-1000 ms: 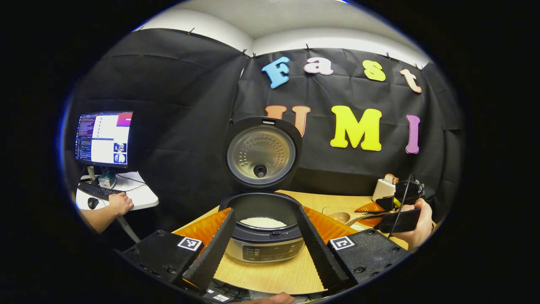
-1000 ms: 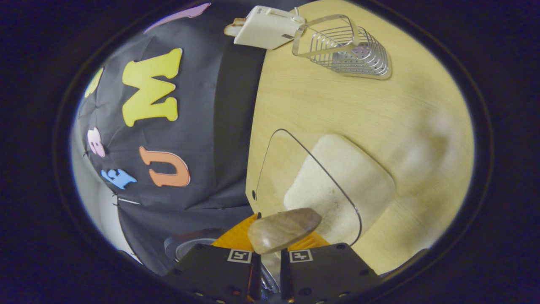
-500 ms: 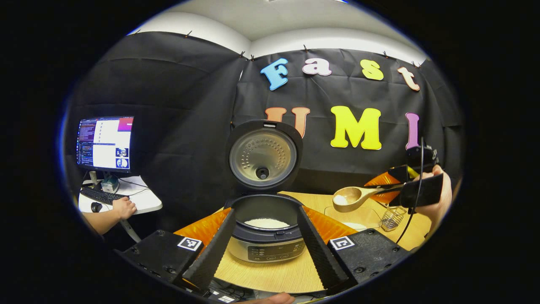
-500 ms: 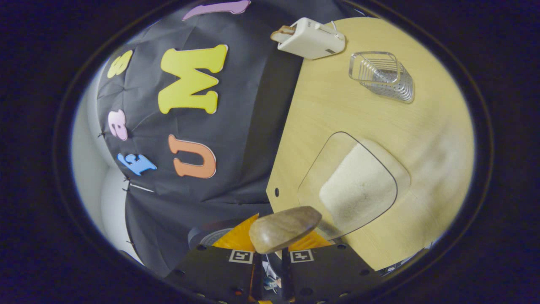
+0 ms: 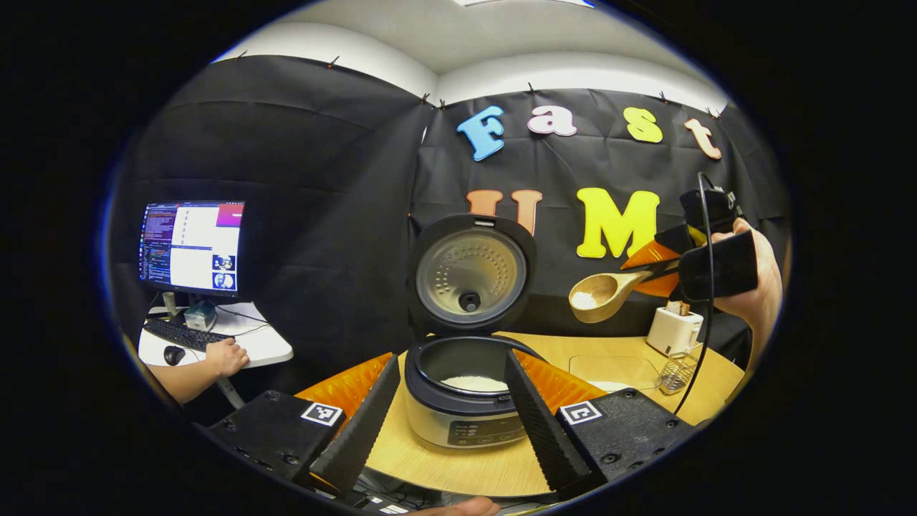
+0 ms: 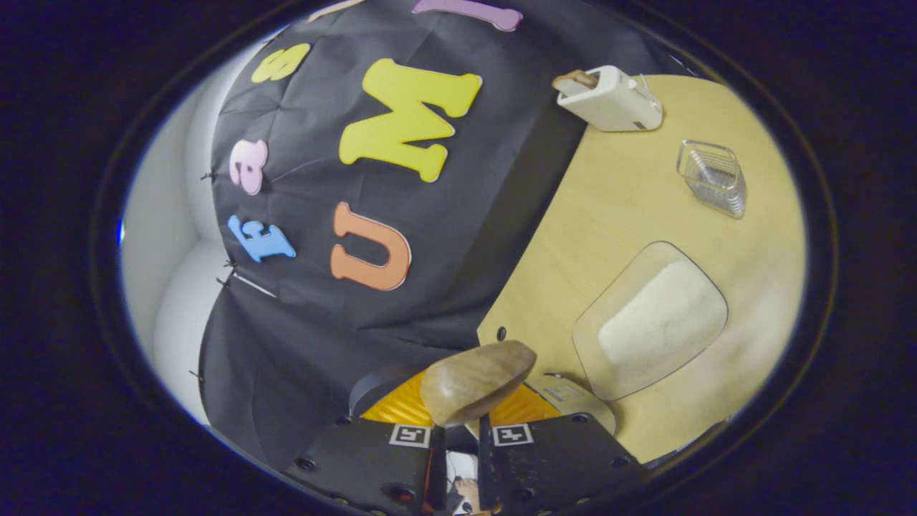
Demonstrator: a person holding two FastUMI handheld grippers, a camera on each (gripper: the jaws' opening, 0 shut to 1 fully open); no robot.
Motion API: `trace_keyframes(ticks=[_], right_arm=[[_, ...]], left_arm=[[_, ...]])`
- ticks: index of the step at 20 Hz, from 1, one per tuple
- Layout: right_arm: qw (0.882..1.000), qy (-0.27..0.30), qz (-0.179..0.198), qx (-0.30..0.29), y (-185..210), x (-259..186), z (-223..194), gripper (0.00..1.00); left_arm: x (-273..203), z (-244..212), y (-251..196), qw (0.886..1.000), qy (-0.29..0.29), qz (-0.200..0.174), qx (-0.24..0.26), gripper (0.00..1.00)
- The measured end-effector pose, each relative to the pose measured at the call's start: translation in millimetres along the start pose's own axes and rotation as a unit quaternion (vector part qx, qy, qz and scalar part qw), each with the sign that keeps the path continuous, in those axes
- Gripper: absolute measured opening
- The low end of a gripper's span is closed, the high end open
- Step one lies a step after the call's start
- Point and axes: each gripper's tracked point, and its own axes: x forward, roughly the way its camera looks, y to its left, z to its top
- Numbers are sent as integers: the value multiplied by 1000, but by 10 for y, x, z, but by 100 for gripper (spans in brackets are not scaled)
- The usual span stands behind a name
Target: Close the left gripper, press the button to open the rice cooker; take a wooden spoon from the chopstick holder with the right hand, scoop a spoonful of rice and pour it into the rice cooker, then put the wooden spoon back into the chopstick holder.
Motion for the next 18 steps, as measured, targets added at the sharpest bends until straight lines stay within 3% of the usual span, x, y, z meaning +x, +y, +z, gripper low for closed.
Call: trace_keyframes(ticks=[6,10,13,18], right_arm=[[996,28,-22,-81,255,356,-668,17],[985,44,-61,-157,203,632,-1028,17],[965,36,-80,-245,178,839,-1151,17],[914,14,-66,-400,370,1092,-1276,17]], left_arm=[[22,-89,332,999,11,39,-5,94],[33,-124,430,998,18,53,9,94],[36,-127,405,998,16,51,14,94],[49,-136,411,998,18,52,17,94]])
